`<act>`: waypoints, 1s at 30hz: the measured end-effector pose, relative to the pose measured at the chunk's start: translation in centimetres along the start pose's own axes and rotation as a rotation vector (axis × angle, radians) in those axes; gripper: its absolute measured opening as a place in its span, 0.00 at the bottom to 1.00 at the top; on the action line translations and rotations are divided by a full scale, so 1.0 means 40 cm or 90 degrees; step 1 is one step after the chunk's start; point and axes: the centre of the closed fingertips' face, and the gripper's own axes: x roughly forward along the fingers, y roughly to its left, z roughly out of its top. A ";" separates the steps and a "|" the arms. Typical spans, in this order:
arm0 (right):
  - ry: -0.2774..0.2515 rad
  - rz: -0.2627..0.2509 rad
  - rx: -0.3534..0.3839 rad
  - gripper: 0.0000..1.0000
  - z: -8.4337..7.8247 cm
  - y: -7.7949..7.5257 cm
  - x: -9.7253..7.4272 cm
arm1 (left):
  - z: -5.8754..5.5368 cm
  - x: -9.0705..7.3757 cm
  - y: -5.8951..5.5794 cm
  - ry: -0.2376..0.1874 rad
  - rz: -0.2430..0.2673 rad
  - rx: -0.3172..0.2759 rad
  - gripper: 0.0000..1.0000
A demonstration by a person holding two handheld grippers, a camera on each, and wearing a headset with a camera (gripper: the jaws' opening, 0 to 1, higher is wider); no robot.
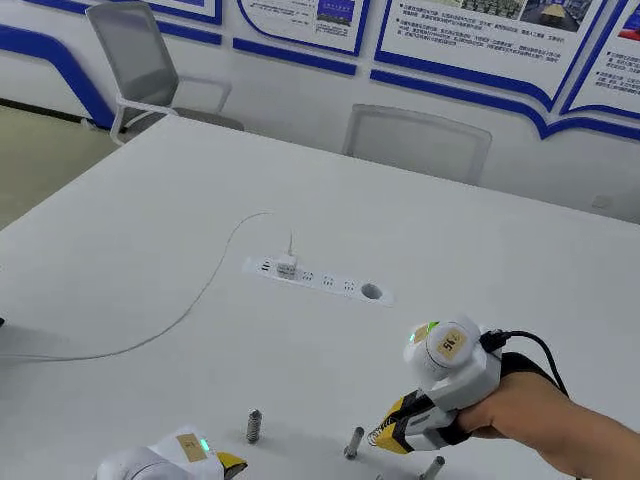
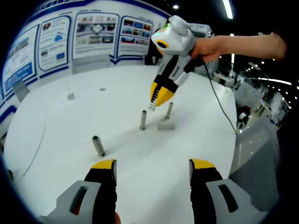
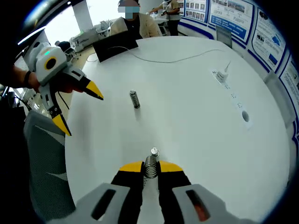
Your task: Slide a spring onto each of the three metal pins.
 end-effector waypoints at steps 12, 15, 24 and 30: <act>0.004 0.002 -0.008 0.13 0.015 -0.013 0.013 | -0.006 -0.006 0.007 0.000 0.003 -0.010 0.65; 0.008 0.004 -0.009 0.13 0.015 -0.014 0.021 | -0.008 -0.010 0.009 0.000 0.004 -0.013 0.65; 0.016 0.012 -0.016 0.13 0.021 -0.009 0.042 | -0.025 -0.017 0.009 0.006 0.004 -0.019 0.65; 0.018 0.014 -0.019 0.13 0.025 -0.010 0.048 | -0.024 -0.021 0.012 0.005 0.007 -0.020 0.65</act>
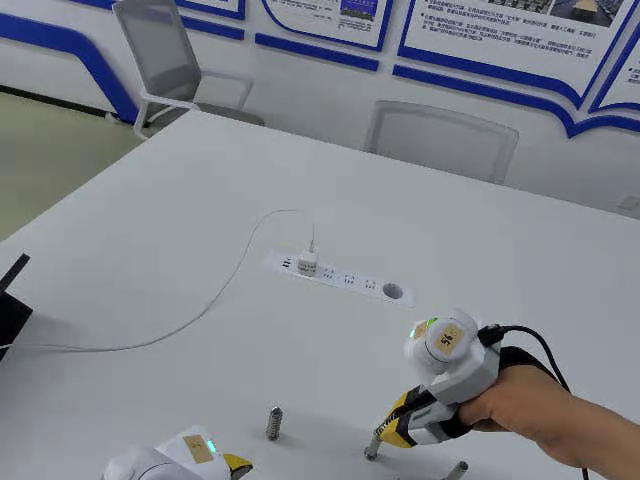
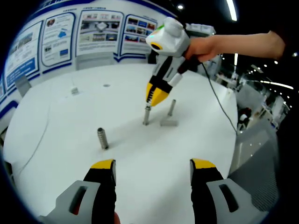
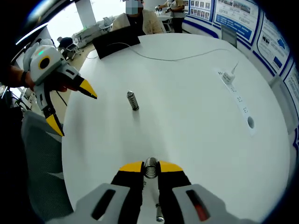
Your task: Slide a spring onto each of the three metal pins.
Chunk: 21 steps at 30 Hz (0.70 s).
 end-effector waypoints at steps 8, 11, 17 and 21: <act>0.007 0.003 -0.004 0.13 0.000 -0.001 0.014 | 0.006 -0.002 0.004 -0.003 0.004 0.003 0.67; 0.011 0.006 -0.014 0.13 0.002 0.001 0.019 | 0.006 -0.001 0.004 -0.003 0.003 0.001 0.66; 0.019 0.011 -0.019 0.13 -0.007 0.001 0.035 | 0.000 -0.003 0.001 0.001 0.003 -0.001 0.66; 0.023 0.013 -0.020 0.13 -0.011 0.001 0.046 | -0.006 -0.004 0.004 0.003 0.004 -0.002 0.66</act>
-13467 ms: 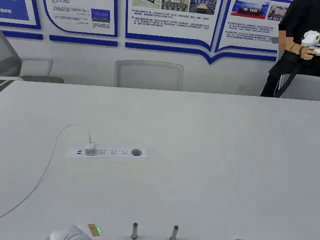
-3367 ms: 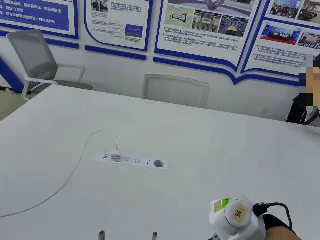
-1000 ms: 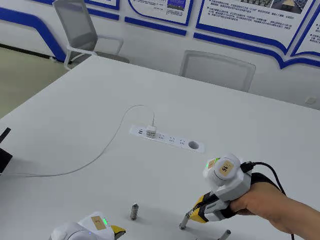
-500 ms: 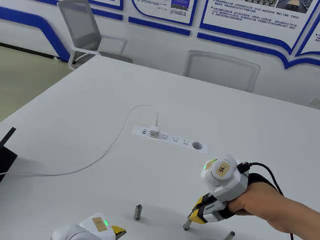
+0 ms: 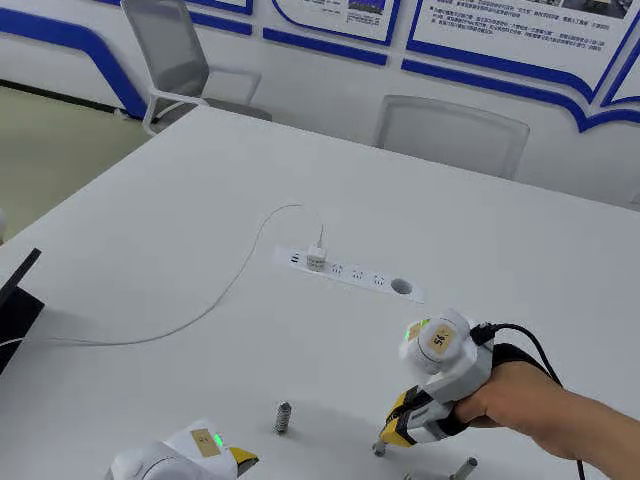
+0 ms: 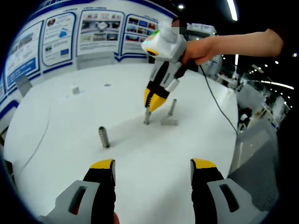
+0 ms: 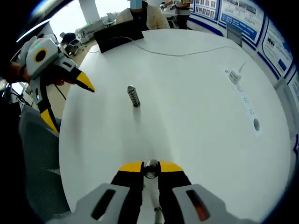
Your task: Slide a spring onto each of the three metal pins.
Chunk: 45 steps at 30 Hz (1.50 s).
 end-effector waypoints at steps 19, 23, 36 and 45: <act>0.015 0.009 0.001 0.13 -0.016 0.000 0.051 | -0.002 -0.005 0.010 0.000 0.006 -0.005 0.66; 0.017 0.009 0.004 0.13 -0.024 -0.001 0.063 | -0.003 -0.005 0.012 0.000 0.006 -0.005 0.66; 0.021 0.002 -0.003 0.23 -0.029 0.006 0.061 | 0.003 -0.013 0.011 -0.002 0.008 -0.004 0.66; -0.026 -0.019 0.027 0.31 -0.015 0.007 0.005 | 0.009 -0.020 0.003 -0.004 0.006 -0.003 0.66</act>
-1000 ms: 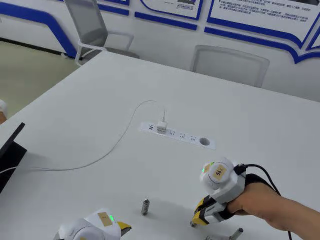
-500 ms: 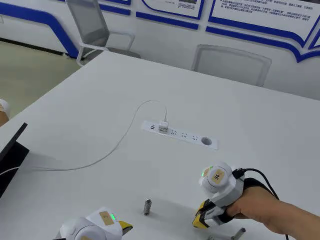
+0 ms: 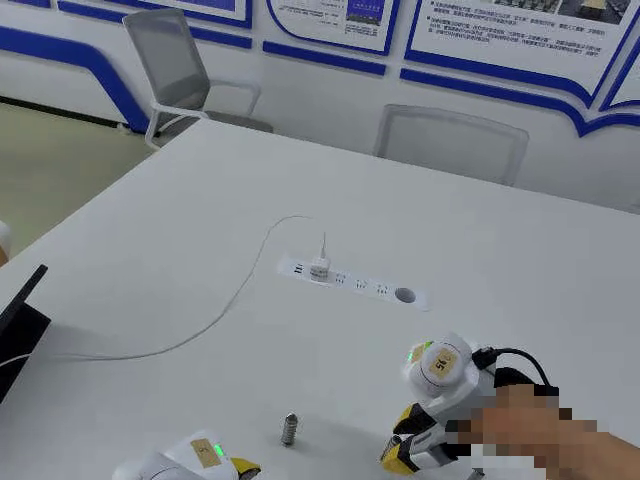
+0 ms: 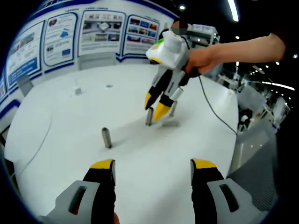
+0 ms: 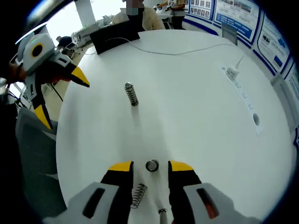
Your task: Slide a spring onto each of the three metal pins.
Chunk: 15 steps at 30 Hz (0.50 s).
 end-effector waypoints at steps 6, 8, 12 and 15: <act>-0.018 -0.010 0.019 0.40 -0.014 0.013 -0.018 | 0.008 -0.006 -0.008 -0.003 0.000 0.002 0.67; -0.020 -0.014 0.022 0.40 -0.019 0.016 -0.020 | 0.012 -0.009 -0.011 -0.004 0.001 0.005 0.67; -0.034 -0.020 0.047 0.40 -0.027 0.023 -0.027 | 0.020 -0.013 -0.013 -0.007 0.002 0.004 0.67; -0.053 -0.024 0.069 0.42 -0.027 0.031 -0.035 | 0.025 -0.018 -0.016 -0.009 0.003 0.004 0.67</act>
